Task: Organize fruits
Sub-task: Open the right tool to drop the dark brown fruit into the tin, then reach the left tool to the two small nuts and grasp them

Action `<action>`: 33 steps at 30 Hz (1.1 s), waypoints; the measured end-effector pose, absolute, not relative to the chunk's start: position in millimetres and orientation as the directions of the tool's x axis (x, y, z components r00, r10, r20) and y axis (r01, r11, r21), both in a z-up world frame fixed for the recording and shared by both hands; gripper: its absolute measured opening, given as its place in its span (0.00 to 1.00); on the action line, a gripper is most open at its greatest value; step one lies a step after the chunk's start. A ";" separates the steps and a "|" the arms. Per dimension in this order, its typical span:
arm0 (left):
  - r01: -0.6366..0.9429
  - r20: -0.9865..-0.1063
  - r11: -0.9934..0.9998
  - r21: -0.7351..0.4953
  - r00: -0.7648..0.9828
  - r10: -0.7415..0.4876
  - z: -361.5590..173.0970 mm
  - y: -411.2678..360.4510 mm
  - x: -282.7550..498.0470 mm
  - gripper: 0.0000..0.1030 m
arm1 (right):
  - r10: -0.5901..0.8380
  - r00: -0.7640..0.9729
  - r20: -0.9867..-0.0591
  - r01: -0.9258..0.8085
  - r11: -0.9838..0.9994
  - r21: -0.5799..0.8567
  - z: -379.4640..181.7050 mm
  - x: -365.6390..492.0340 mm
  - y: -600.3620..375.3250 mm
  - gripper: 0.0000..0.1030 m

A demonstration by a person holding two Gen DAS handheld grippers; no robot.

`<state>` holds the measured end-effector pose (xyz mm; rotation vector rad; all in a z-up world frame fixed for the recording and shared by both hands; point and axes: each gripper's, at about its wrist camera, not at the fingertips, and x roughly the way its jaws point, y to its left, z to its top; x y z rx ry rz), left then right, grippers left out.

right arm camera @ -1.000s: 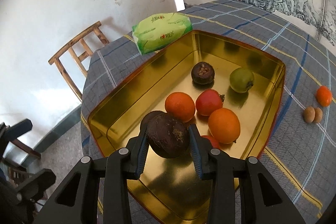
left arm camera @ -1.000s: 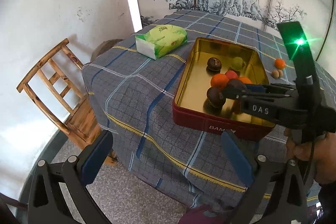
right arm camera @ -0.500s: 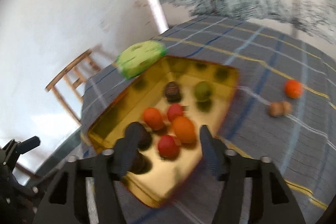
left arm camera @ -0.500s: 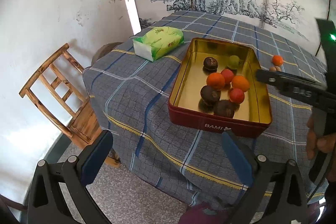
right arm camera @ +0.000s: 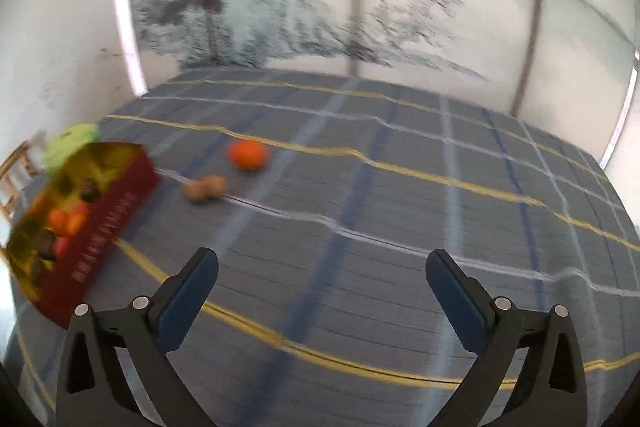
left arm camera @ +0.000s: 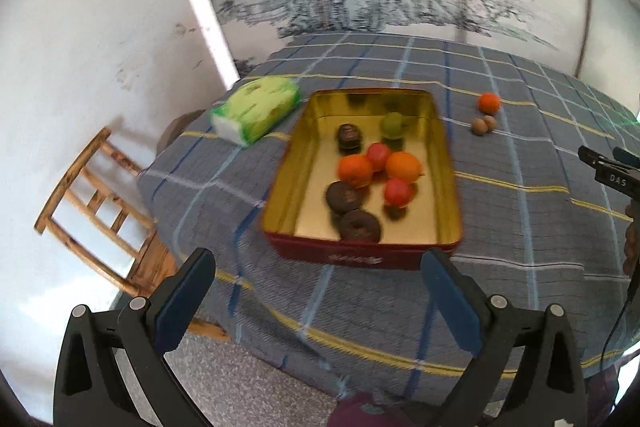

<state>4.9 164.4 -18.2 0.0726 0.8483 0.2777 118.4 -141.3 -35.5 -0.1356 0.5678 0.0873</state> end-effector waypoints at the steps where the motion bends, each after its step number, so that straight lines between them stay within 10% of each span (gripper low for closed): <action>1: -0.200 -0.730 0.964 0.177 0.631 0.265 -17.4 157.5 8.9 0.99 | 0.024 0.829 -0.559 -0.102 0.989 -0.110 -38.2 122.4 -153.8 1.00; 12: -0.043 -0.731 0.970 0.241 0.649 0.210 -20.2 77.2 60.1 0.99 | -0.198 0.760 -0.619 0.073 0.972 -0.222 -57.4 159.2 -242.8 1.00; 33: 0.245 -0.815 0.969 0.032 0.567 -0.116 -41.3 18.1 213.7 0.99 | -0.136 0.692 -0.709 0.134 0.989 -0.058 -70.6 187.5 -286.5 1.00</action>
